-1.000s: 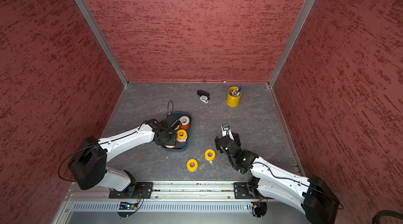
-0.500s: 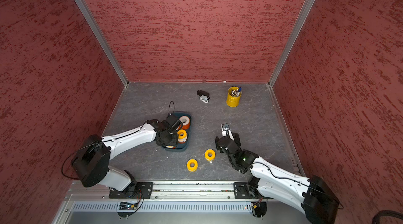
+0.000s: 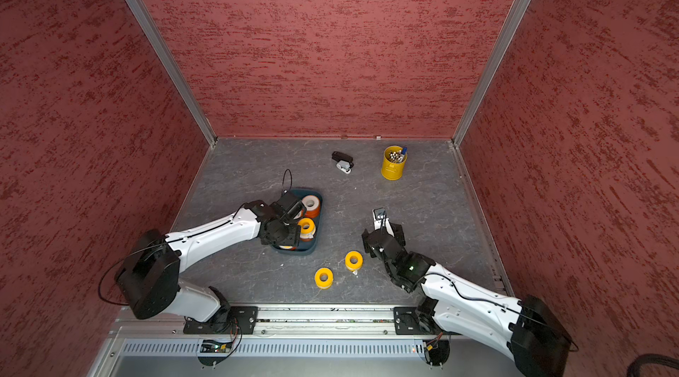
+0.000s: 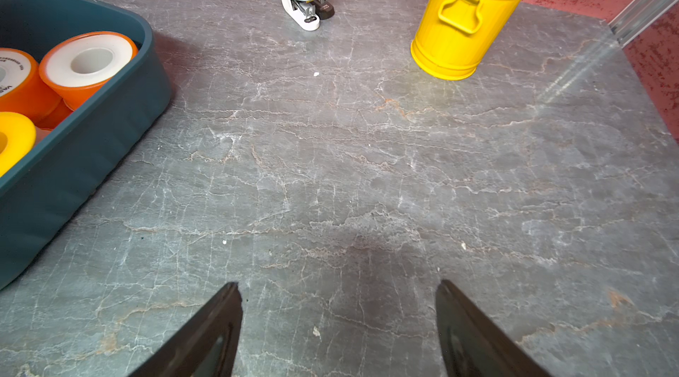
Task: Put the sealing tape into the storage box
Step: Place the sealing tape in the storage box, then pick up the sealing tape at the center of the board.
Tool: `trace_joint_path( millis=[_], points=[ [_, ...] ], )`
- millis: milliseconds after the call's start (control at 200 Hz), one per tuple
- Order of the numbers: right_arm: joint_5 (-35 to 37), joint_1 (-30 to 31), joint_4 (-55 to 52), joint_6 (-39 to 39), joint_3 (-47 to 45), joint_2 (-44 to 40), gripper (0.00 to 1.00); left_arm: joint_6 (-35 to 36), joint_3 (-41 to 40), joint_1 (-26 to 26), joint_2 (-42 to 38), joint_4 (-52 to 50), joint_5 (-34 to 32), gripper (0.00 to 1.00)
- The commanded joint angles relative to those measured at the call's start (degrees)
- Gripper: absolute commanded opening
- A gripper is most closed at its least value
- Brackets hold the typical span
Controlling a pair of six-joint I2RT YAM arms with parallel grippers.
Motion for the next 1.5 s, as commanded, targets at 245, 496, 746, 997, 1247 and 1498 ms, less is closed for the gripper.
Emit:
trace_joint_path(
  millis=[245, 496, 746, 997, 1247, 1498],
  points=[
    [-0.2, -0.3, 1.3, -0.3, 2.4, 0.5, 0.84, 1.0, 4.5, 0.5, -9.9, -7.2, -5.3, 0.78],
    [-0.2, -0.2, 1.4, -0.3, 2.5, 0.7, 0.84, 3.1, 5.0, 3.7, -19.4, -9.7, -7.8, 0.80],
    [-0.2, -0.2, 1.3, -0.2, 2.9, 1.7, 0.84, 7.8, 5.5, 8.1, -27.5, -12.6, -10.2, 0.80],
    [-0.3, -0.2, 1.3, -0.4, 3.4, 2.7, 0.84, 10.6, 4.8, 11.5, -30.3, -12.6, -10.5, 0.84],
    [-0.7, -0.2, 1.0, -0.4, 4.0, 4.1, 0.86, 13.4, 2.8, 13.5, -30.6, -9.1, -7.6, 0.85],
    [-2.3, -0.2, -0.5, -0.4, 5.4, 5.6, 0.89, 14.1, 1.9, 18.8, -28.7, -7.9, -2.9, 0.86]
  ],
)
